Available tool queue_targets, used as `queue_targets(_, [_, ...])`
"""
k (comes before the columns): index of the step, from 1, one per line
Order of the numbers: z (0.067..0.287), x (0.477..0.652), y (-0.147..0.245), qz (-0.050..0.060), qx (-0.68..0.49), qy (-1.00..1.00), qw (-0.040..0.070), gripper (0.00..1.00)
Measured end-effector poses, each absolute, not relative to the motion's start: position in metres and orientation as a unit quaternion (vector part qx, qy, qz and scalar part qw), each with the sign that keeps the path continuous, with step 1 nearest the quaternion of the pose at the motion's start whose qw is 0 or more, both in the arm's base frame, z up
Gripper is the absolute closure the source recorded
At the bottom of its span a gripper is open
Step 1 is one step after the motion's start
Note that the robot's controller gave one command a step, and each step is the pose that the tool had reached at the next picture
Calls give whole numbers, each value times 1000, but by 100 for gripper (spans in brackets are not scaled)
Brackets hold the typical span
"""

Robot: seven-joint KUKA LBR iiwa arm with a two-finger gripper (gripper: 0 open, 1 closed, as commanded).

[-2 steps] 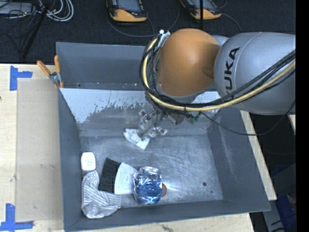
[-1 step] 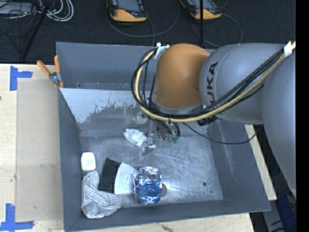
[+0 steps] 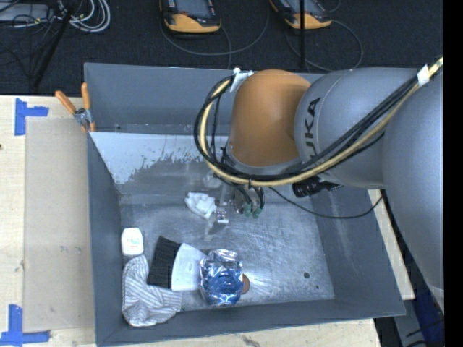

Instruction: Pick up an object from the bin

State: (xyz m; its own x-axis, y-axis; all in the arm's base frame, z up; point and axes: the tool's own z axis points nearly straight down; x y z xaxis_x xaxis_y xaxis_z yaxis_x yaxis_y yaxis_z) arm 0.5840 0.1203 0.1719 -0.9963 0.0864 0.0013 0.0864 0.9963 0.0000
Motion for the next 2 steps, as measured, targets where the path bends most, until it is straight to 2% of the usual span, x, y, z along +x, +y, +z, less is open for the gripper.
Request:
queue_targets(1, [137,586,124,0,-13,-1000,-3,0])
queue_targets(2, [103,576,122,0,12,-1000,0,100])
